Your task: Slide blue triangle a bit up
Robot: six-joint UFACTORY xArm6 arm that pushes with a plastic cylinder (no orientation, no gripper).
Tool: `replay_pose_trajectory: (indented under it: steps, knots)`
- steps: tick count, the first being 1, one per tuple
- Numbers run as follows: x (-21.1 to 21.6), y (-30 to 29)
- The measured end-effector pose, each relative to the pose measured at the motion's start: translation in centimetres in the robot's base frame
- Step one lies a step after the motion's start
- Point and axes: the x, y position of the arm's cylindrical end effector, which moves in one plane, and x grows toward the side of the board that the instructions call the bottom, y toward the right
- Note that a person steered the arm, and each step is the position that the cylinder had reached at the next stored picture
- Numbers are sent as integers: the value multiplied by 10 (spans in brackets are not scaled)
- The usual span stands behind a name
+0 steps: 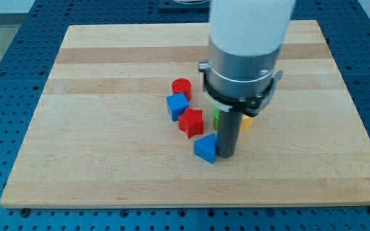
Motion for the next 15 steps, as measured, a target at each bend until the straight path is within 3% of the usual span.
replay_pose_trajectory:
  steps: [2, 3, 5, 7, 10, 11, 12, 13, 15]
  knots:
    - [1, -32]
    - [33, -21]
    - [49, -68]
    - [-22, -88]
    - [-5, -110]
    - [45, -105]
    - [76, -53]
    - [54, 3]
    - [12, 6]
